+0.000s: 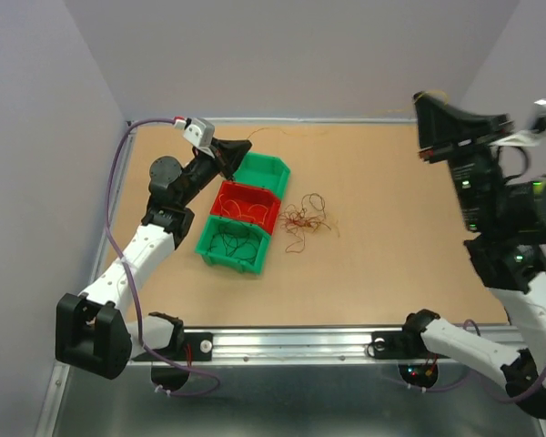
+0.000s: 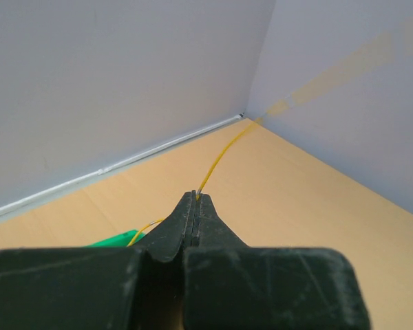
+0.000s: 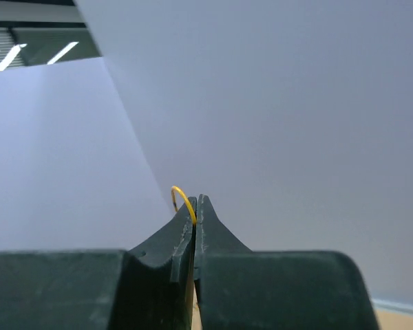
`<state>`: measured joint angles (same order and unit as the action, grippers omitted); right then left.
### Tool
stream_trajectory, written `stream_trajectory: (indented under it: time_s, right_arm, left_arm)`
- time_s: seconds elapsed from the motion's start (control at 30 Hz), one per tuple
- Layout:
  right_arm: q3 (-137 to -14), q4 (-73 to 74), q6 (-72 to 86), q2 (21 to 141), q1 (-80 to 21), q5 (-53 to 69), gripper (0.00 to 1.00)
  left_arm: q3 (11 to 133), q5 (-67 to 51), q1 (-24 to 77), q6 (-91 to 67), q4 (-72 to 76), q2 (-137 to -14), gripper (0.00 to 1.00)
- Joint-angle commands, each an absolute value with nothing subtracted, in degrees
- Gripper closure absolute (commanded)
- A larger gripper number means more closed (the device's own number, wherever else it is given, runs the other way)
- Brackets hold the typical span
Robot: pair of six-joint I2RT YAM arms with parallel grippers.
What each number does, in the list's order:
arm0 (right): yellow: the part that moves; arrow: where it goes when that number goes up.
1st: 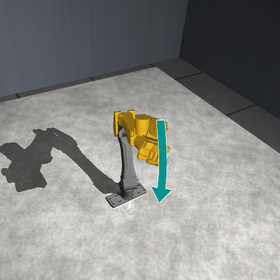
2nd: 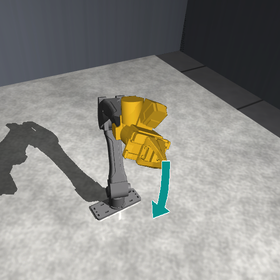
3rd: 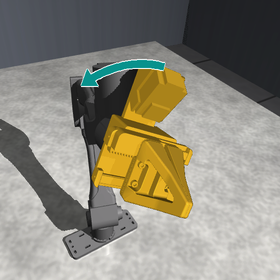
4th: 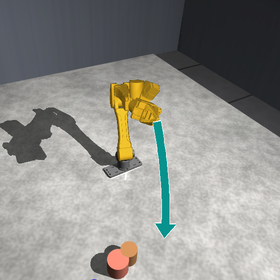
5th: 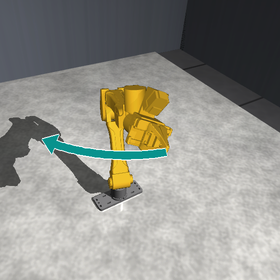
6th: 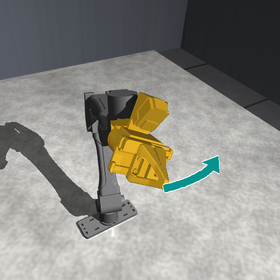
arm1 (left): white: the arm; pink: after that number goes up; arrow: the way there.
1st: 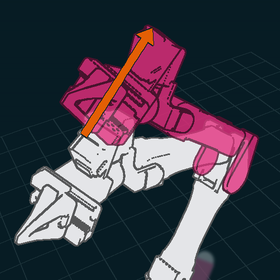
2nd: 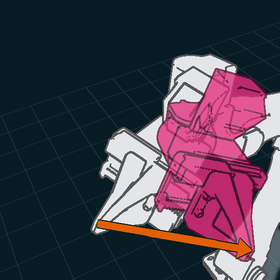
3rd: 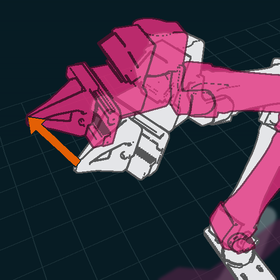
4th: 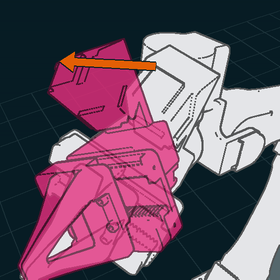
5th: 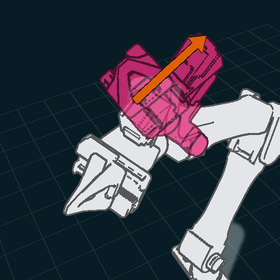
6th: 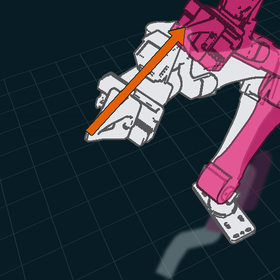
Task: Untangle the cables
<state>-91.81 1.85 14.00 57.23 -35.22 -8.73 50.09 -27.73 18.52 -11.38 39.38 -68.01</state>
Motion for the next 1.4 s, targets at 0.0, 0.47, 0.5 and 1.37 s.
stream_trajectory:
  time_s: [0.0,0.47,0.5,1.37]
  right_arm:
    - [-54.58,-1.99,18.26,68.27,-31.83,-14.8,0.99]
    - [-58.09,-10.02,15.82,77.6,-28.04,8.53,0.99]
    - [-58.01,-10.11,15.82,78.48,-28.04,7.13,1.0]
    - [-72.68,-6.86,4.92,100.72,-42.53,18.55,1.0]
  left_arm:
    - [49.83,-26.98,18.9,-10.55,43.07,-66.88,1.0]
    - [50.89,-24.35,18.81,-8.53,40.79,-68.99,1.0]
    - [51.32,-23.04,18.55,-8.26,39.74,-69.26,1.0]
    - [48.87,-27.16,15.56,8.96,21.01,-75.06,1.0]
